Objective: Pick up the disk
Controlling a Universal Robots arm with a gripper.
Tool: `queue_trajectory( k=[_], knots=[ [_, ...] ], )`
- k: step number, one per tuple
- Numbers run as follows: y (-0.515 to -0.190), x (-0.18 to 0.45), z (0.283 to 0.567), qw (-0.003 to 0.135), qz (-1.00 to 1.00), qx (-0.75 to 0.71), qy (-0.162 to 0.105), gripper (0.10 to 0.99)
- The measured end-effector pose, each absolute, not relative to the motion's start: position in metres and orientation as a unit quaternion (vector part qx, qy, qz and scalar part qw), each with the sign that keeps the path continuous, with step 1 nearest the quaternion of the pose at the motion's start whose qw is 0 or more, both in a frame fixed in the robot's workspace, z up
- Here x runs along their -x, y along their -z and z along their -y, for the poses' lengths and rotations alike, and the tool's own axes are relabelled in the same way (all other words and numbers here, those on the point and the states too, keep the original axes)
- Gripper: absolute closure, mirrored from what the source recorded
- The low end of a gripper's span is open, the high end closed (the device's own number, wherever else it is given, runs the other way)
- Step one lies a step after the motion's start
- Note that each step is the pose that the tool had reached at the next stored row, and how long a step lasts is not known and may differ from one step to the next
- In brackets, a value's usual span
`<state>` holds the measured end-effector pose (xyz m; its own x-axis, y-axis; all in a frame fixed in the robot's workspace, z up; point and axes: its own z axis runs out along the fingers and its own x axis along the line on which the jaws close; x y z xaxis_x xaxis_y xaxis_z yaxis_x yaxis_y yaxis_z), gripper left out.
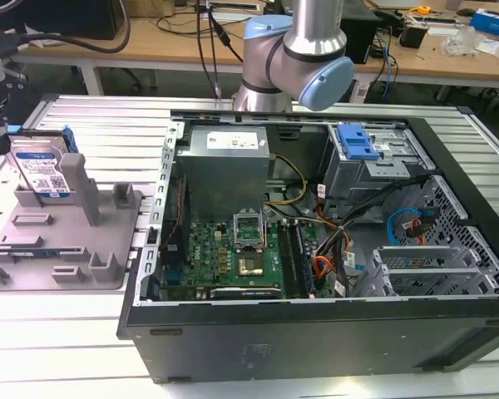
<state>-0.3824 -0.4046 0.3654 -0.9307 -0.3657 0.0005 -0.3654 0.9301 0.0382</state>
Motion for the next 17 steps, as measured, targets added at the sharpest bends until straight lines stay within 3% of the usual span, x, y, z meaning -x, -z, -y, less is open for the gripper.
queue_trajectory(
  k=[17],
  knots=[
    [-0.3647,0.3824,0.4046,0.008,0.906,-0.423,0.017,0.98]
  ],
)
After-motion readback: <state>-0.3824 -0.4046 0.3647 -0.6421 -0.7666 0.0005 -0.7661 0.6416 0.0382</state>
